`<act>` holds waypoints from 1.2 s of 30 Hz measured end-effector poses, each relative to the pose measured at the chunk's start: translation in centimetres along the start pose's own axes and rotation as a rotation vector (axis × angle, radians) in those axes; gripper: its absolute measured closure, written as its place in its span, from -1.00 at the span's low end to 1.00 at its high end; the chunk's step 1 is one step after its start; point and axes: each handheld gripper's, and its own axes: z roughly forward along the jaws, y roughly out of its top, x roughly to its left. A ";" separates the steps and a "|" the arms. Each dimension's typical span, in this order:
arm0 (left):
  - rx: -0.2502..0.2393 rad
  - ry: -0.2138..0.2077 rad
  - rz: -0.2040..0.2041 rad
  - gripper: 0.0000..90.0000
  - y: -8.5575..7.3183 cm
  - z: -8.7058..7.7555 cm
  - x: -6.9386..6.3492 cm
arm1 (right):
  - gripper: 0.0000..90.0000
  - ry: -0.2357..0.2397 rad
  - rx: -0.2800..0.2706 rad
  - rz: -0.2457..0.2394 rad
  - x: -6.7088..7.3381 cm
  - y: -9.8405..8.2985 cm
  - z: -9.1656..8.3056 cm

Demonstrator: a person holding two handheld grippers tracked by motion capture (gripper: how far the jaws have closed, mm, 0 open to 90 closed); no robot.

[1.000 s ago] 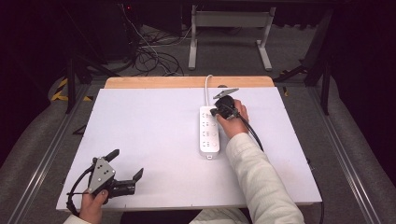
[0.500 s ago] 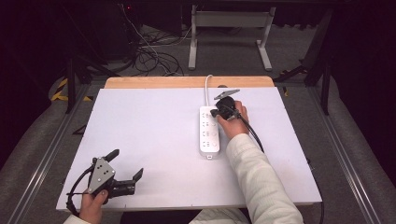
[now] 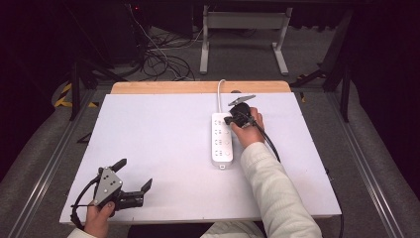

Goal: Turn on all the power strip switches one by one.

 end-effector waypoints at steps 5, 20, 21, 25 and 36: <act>0.001 0.000 0.000 -0.96 0.0 0.0 0.0 | 1.00 -0.008 0.004 -0.008 0.1 0.0 0.0; 0.001 -0.003 0.011 -0.96 0.0 -0.1 0.0 | 1.00 -0.066 0.014 -0.050 1.4 0.7 0.7; -0.001 -0.003 0.006 -0.96 0.0 -0.1 0.0 | 1.00 -0.054 0.007 -0.028 1.1 0.6 0.7; -0.003 -0.003 -0.001 -0.96 -0.1 -0.2 0.1 | 1.00 -0.042 -0.011 0.017 0.8 0.1 0.7; 0.000 -0.001 -0.003 -0.96 0.0 0.0 0.0 | 0.79 -0.030 -0.097 -0.022 1.3 1.1 -1.7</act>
